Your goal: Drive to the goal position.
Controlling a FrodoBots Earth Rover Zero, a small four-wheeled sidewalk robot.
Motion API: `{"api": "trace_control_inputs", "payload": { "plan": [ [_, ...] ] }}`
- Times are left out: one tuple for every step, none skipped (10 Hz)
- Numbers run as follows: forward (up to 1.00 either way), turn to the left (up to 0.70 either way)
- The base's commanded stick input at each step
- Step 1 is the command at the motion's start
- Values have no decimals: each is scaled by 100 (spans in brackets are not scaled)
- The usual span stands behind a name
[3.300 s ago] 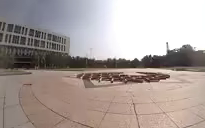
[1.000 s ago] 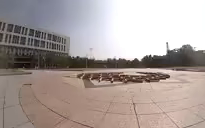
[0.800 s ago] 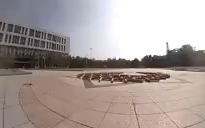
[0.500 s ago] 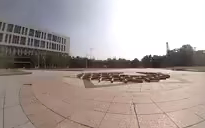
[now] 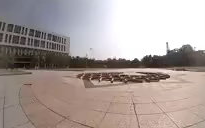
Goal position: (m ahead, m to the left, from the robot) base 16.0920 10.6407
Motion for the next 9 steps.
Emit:
{"api": "trace_control_inputs", "payload": {
  "plan": [
    [5, 0],
    [5, 0],
    [4, 0],
    [4, 0],
    [4, 0],
    [4, 0],
    [5, 0],
    [5, 0],
    [4, 0]
  ]
}}
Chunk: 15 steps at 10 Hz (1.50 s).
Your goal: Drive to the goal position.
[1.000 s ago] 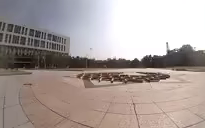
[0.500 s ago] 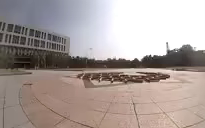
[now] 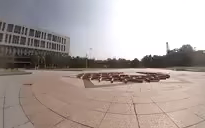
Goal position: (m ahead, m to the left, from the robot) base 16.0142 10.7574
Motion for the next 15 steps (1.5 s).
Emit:
{"api": "trace_control_inputs", "payload": {
  "plan": [
    [4, 0],
    [5, 0],
    [5, 0],
    [4, 0],
    [5, 0],
    [5, 0],
    [5, 0],
    [4, 0],
    [5, 0],
    [5, 0],
    [5, 0],
    [4, 0],
    [4, 0],
    [5, 0],
    [5, 0]
  ]
}}
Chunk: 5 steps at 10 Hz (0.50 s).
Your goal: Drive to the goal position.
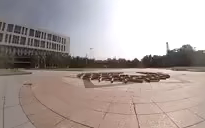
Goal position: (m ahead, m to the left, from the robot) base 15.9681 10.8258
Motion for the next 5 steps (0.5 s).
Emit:
{"api": "trace_control_inputs", "payload": {
  "plan": [
    [5, 0],
    [4, 0],
    [5, 0],
    [4, 0],
    [4, 0]
  ]
}}
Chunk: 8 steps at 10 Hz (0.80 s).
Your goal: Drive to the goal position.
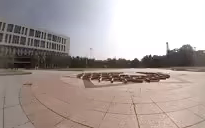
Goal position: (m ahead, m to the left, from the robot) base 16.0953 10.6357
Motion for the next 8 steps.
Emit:
{"api": "trace_control_inputs", "payload": {
  "plan": [
    [5, 0],
    [5, 0],
    [5, 0],
    [5, 0],
    [5, 0],
    [4, 0],
    [5, 0],
    [5, 0]
  ]
}}
